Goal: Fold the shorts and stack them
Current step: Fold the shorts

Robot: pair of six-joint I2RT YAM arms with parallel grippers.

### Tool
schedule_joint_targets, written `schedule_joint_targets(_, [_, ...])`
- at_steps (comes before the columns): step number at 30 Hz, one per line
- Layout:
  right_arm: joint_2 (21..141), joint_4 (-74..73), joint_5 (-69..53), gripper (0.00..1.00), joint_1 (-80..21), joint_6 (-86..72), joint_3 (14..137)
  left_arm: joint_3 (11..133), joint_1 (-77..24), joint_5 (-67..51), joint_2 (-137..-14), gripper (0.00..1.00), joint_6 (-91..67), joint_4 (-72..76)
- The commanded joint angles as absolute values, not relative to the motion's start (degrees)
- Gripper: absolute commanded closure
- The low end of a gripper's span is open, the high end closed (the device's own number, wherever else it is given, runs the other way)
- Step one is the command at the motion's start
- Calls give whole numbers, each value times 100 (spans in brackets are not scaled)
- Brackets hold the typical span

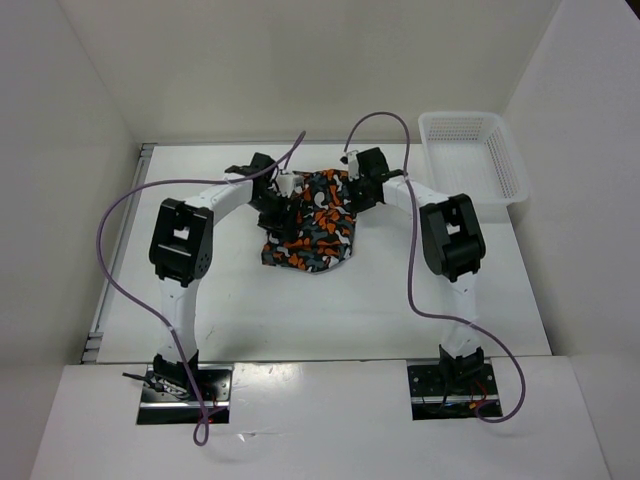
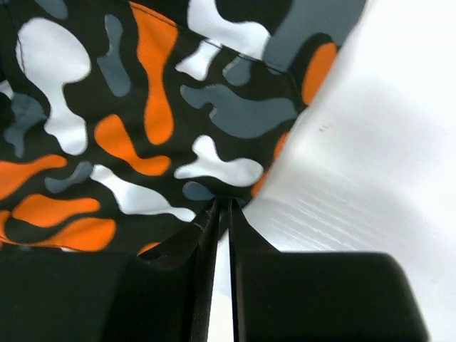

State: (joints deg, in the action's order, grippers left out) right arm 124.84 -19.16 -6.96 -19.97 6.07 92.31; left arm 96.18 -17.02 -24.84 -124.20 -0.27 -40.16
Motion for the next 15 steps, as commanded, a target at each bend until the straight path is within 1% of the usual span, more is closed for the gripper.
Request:
schedule_joint_targets(1, [11814, -2021, -615, 85, -1960, 800, 9422, 9791, -1609, -2557, -12226, 31, 0, -3929])
schedule_joint_targets(4, [11234, -2144, -441, 84, -1960, 984, 9491, 9931, -1469, -2794, -11666, 23, 0, -3929])
schedule_joint_targets(5, [11085, -2197, -387, 84, -1960, 1124, 9492, 10010, -1468, -2847, -11541, 14, 0, -3877])
schedule_joint_targets(7, [10601, -2197, -185, 83, -1960, 1282, 9492, 10396, -1284, -2900, -11268, 10, 0, -3876])
schedule_joint_targets(8, [10443, -2258, -98, 82, -1960, 1388, 9492, 10545, -1231, -2813, -11198, 0, 0, -3928])
schedule_joint_targets(10, [9918, -2259, 261, 81, -1960, 1748, 9273, 10853, -1108, -2577, -10979, 0, 0, -3929])
schedule_joint_targets(12, [9547, -2337, 474, 81, -1960, 2124, 8975, 10915, -897, -1927, -10803, 0, 0, -3859])
schedule_joint_targets(13, [9153, -2338, 649, 81, -1899, 2275, 8869, 10916, -801, -1664, -10610, 0, 0, -3745])
schedule_joint_targets(14, [8958, -2338, 772, 81, -1898, 2407, 8598, 10759, -574, -1174, -10504, 0, 0, -3692])
schedule_joint_targets(15, [8765, -2338, 887, 81, -1846, 2626, 8448, 10653, -432, -978, -10268, 0, 0, -3639])
